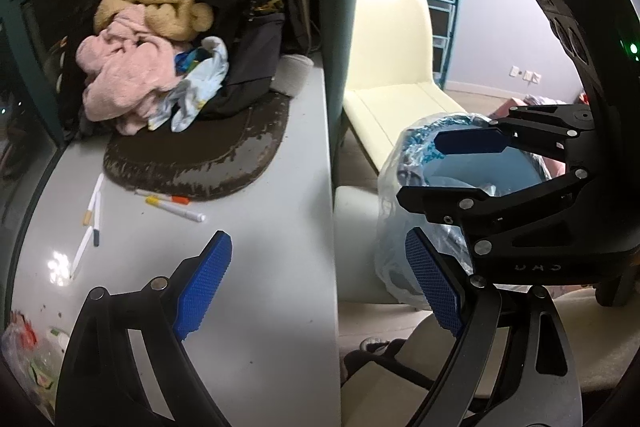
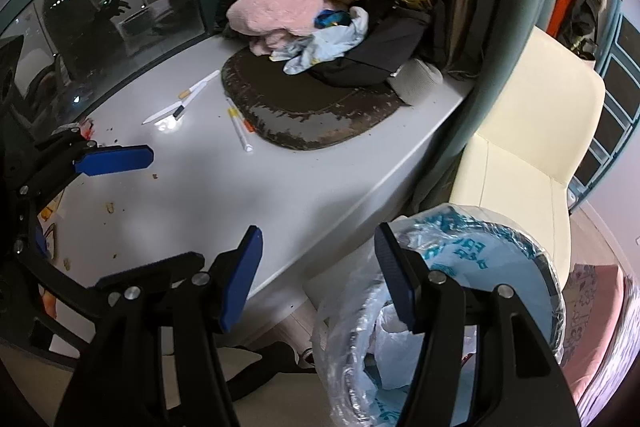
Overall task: Collect trash
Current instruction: 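Move both open tools away from the bin back toward the table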
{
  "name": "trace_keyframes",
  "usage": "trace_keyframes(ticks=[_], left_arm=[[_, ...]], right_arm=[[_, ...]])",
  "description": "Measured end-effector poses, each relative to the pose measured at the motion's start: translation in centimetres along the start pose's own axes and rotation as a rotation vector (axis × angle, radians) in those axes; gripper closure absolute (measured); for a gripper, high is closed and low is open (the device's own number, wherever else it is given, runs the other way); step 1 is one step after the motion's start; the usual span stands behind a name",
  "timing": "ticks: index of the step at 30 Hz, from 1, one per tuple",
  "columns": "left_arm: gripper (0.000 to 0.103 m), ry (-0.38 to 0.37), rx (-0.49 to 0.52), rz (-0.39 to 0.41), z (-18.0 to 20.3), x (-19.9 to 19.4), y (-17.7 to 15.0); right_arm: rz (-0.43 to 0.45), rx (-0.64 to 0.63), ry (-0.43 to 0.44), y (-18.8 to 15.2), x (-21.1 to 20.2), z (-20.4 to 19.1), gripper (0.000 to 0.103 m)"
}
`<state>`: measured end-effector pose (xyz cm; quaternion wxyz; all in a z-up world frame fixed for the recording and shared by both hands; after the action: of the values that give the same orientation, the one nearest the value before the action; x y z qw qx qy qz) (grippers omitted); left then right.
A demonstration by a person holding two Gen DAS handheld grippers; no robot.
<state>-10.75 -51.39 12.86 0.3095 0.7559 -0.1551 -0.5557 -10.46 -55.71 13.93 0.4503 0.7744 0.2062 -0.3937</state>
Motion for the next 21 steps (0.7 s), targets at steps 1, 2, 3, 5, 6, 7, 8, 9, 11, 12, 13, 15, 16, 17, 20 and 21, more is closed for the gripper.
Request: trace_keyframes(ticks=[1,2,3,5,6,7,8,9,11,12,13,15,16,17,20,21], left_arm=[[0.017,0.004,-0.008,0.001,-0.3,-0.1,-0.2],[0.017,0.008,-0.015,0.001,-0.5,-0.2,-0.3],[0.017,0.013,-0.020,0.001,-0.8,-0.3,-0.4],[0.017,0.028,-0.033,-0.003,-1.4,-0.6,-1.0],[0.017,0.037,-0.044,-0.006,-1.9,-0.8,-1.4],[0.017,0.045,-0.055,-0.009,-2.3,-1.0,-1.7],[0.017,0.050,-0.063,-0.011,-2.5,-1.0,-1.9],[0.017,0.059,-0.075,-0.016,-3.0,-1.2,-2.2],[0.017,0.080,-0.103,-0.025,-4.1,-1.5,-3.0],[0.017,0.088,-0.116,-0.028,-4.5,-1.7,-3.3],[0.017,0.099,-0.131,-0.032,-5.1,-1.9,-3.7],[0.017,0.119,-0.158,-0.040,-6.0,-2.2,-4.4],[0.017,0.130,-0.172,-0.042,-6.5,-2.5,-4.8],[0.017,0.144,-0.188,-0.042,-7.1,-2.9,-5.2],[0.017,0.170,-0.219,-0.046,-8.3,-3.7,-6.2],[0.017,0.177,-0.229,-0.050,-8.7,-3.9,-6.7]], right_arm=[[-0.001,-0.005,0.002,0.0,0.1,-0.2,0.047],[-0.002,-0.011,0.004,0.1,0.1,-0.5,0.047],[-0.004,-0.018,0.008,0.2,0.3,-0.9,0.047],[-0.008,-0.029,0.015,0.3,0.6,-1.6,0.047],[-0.011,-0.039,0.022,0.5,0.8,-2.1,0.047],[-0.014,-0.048,0.027,0.5,1.0,-2.5,0.047],[-0.018,-0.058,0.034,0.5,1.2,-3.0,0.047],[-0.024,-0.070,0.044,0.5,1.4,-3.5,0.047],[-0.032,-0.089,0.060,0.5,1.9,-4.5,0.047],[-0.038,-0.103,0.071,0.6,2.2,-5.2,0.047],[-0.044,-0.117,0.081,0.6,2.5,-5.8,0.047],[-0.052,-0.143,0.094,0.6,2.8,-7.0,0.047],[-0.055,-0.160,0.102,0.7,3.0,-7.7,0.047],[-0.057,-0.170,0.107,0.7,3.0,-8.1,0.047],[-0.066,-0.208,0.127,0.6,3.5,-9.9,0.047],[-0.070,-0.219,0.138,0.5,3.7,-10.6,0.047]])
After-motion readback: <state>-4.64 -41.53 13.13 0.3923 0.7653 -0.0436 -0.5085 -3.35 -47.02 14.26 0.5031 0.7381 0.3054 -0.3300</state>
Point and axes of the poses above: each gripper's, at about its wrist camera, not at the fingertips, and x roughly the way its jaws point, z to its right, y to its top, the point moved 8 cm from there along x, roughly the way its jaws point, and after that the axes turned 14 degrees about y, right-handed, at the moved point
